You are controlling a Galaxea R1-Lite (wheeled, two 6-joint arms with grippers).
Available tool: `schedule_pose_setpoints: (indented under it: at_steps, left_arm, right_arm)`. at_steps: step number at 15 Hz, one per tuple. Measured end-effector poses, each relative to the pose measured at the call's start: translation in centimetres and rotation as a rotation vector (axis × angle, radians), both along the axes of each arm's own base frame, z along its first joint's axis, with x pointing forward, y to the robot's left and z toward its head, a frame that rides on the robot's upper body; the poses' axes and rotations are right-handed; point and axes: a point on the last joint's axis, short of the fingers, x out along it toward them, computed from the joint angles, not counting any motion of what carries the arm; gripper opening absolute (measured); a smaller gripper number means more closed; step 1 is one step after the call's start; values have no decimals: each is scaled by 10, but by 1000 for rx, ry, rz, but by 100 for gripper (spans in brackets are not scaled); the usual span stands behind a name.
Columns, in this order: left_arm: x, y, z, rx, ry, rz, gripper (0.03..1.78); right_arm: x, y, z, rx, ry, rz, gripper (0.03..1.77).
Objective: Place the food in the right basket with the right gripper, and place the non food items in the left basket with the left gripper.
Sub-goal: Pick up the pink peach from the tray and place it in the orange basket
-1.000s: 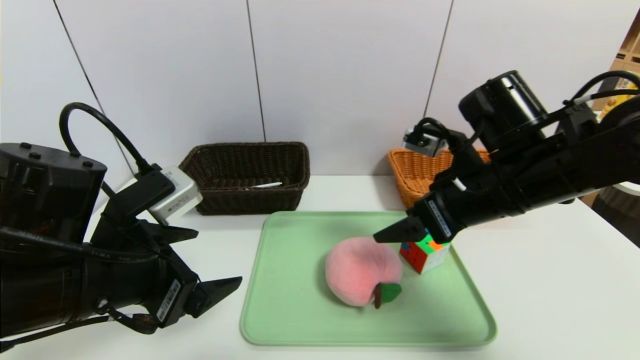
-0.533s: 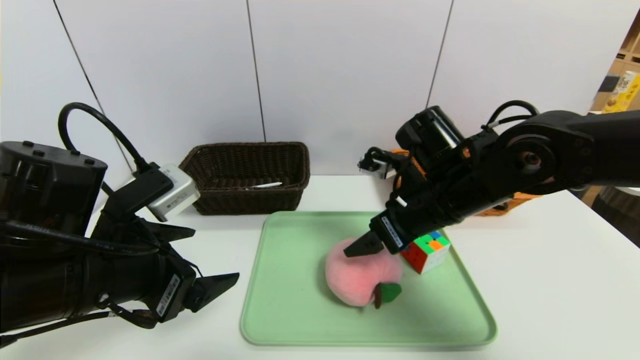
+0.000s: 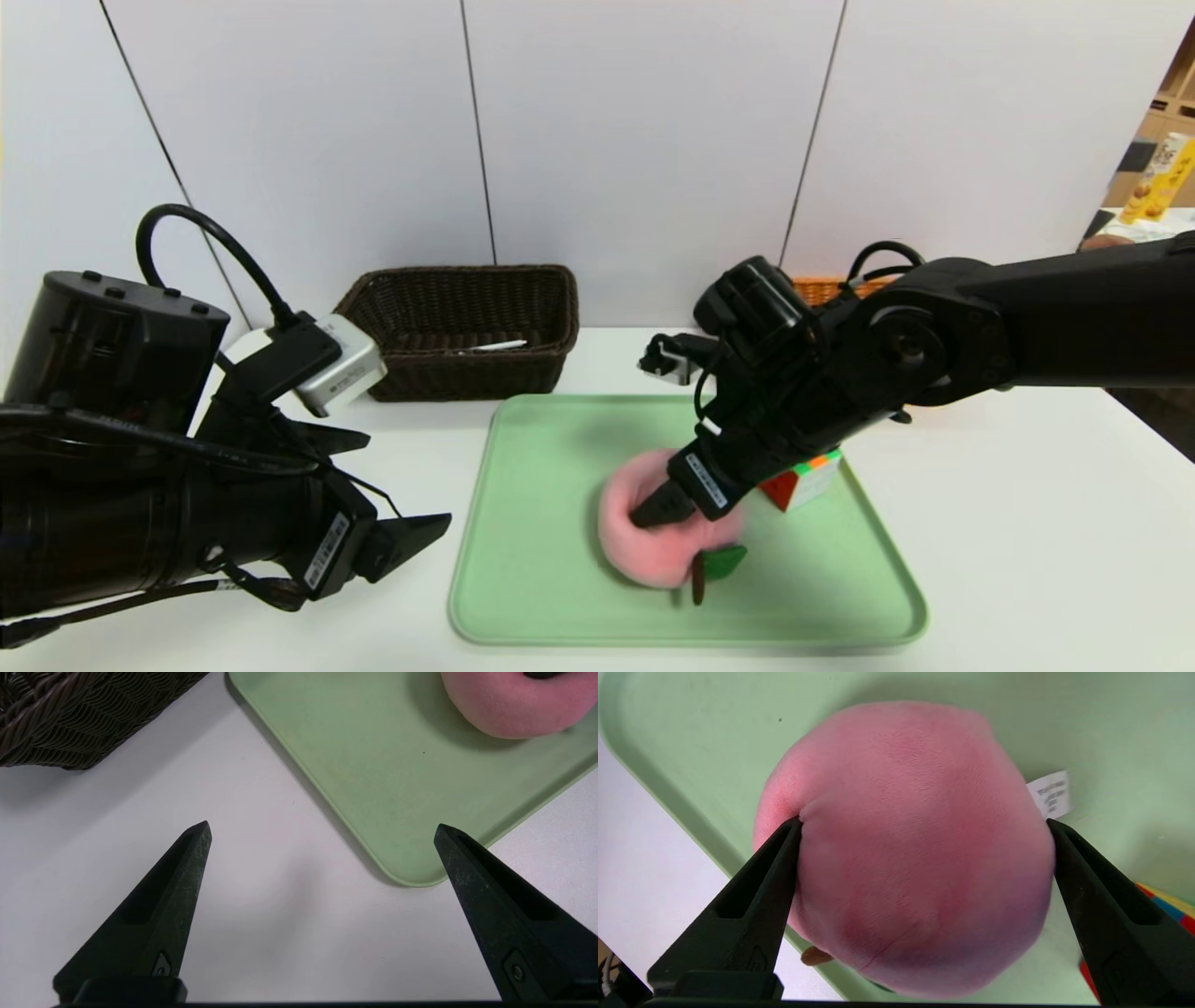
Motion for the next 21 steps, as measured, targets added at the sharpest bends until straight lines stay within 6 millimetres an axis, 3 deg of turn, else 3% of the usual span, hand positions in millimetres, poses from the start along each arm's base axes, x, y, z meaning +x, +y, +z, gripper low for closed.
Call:
schedule_pose_setpoints:
  at_steps: [5, 10, 14, 21]
  left_arm:
    - [1, -1, 1, -2, -4, 0, 169]
    - [2, -1, 4, -6, -12, -2, 169]
    - [2, -2, 6, -9, -21, -5, 169]
    - [2, -2, 9, -14, -30, -6, 169]
  right_arm:
    - [-5, 5, -5, -11, 16, 17, 170]
    - [-7, 2, 2, 0, 3, 12, 106]
    - [-10, -2, 11, 16, -18, 5, 78]
    - [-11, -35, 64, 154, -208, -63, 77]
